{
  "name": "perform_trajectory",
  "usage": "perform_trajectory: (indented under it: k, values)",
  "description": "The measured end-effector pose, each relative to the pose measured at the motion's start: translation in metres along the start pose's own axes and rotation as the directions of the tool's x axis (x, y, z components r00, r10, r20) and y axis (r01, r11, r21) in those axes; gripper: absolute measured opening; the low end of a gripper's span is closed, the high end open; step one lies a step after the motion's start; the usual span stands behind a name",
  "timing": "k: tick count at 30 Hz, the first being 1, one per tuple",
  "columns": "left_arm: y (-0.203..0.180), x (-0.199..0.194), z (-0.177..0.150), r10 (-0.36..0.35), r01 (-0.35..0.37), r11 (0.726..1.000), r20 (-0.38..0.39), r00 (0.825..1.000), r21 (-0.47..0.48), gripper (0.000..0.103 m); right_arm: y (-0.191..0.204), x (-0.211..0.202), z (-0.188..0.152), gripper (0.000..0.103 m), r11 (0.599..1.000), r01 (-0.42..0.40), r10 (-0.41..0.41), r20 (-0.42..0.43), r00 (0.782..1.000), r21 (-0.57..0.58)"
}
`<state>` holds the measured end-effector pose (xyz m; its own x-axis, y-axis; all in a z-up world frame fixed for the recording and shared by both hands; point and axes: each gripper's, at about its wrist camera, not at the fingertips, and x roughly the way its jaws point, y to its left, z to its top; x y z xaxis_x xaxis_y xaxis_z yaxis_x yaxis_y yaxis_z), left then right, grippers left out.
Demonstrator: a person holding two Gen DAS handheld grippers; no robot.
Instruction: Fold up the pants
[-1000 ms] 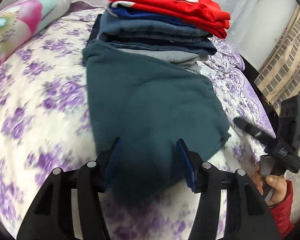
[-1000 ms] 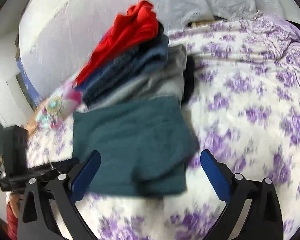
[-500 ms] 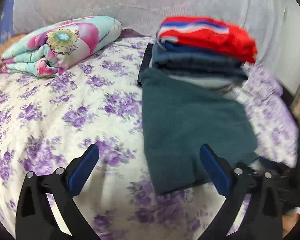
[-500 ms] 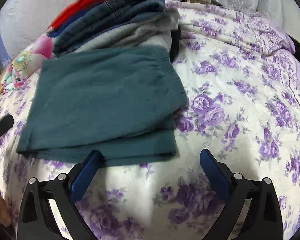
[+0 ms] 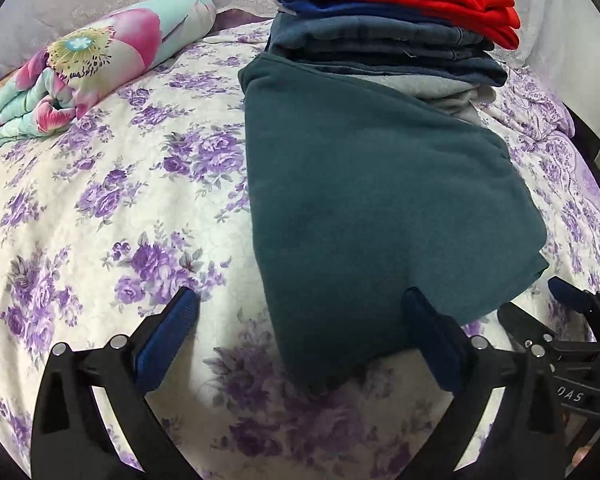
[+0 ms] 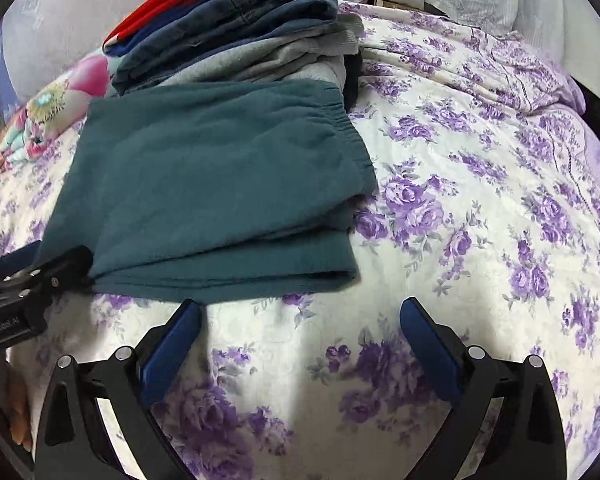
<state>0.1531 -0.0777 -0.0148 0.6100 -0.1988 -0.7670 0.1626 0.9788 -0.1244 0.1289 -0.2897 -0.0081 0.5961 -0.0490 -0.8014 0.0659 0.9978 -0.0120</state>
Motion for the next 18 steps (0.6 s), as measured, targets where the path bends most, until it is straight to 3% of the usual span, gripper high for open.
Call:
perform_trajectory:
  k: [6,9,11,14,15,16,18]
  values:
    - [0.0,-0.002,0.001,-0.016,0.016,1.0,0.005,1.0,0.019,0.099,-0.003,-0.004,0.0,0.1,1.0,-0.009,0.009,0.007,1.0,0.01]
    - [0.001,-0.013,0.001,-0.048,0.046,0.998,0.054,0.997,0.032,0.099,0.003,-0.021,-0.002,0.1,0.999,0.051,-0.05,0.094,0.994,-0.001]
    - [0.0,-0.023,0.001,-0.043,0.039,0.998,0.1,0.994,0.041,0.099,0.01,-0.045,-0.003,0.1,0.996,0.087,-0.08,0.235,0.969,-0.02]
    - [-0.008,-0.038,0.0,0.036,-0.05,0.996,0.183,0.982,0.072,0.099,0.024,-0.078,-0.008,0.1,0.992,0.119,-0.087,0.454,0.886,-0.041]
    - [-0.011,-0.041,0.0,0.057,-0.076,0.994,0.202,0.978,0.085,0.099,0.027,-0.081,-0.007,0.1,0.992,0.118,-0.079,0.485,0.871,-0.05]
    - [-0.018,-0.045,-0.001,0.079,-0.106,0.989,0.228,0.971,0.107,0.099,0.031,-0.08,-0.004,0.1,0.992,0.115,-0.071,0.5,0.863,-0.059]
    - [-0.026,-0.048,-0.003,0.104,-0.14,0.981,0.249,0.963,0.133,0.099,0.034,-0.075,0.001,0.1,0.994,0.088,-0.045,0.493,0.869,-0.064]
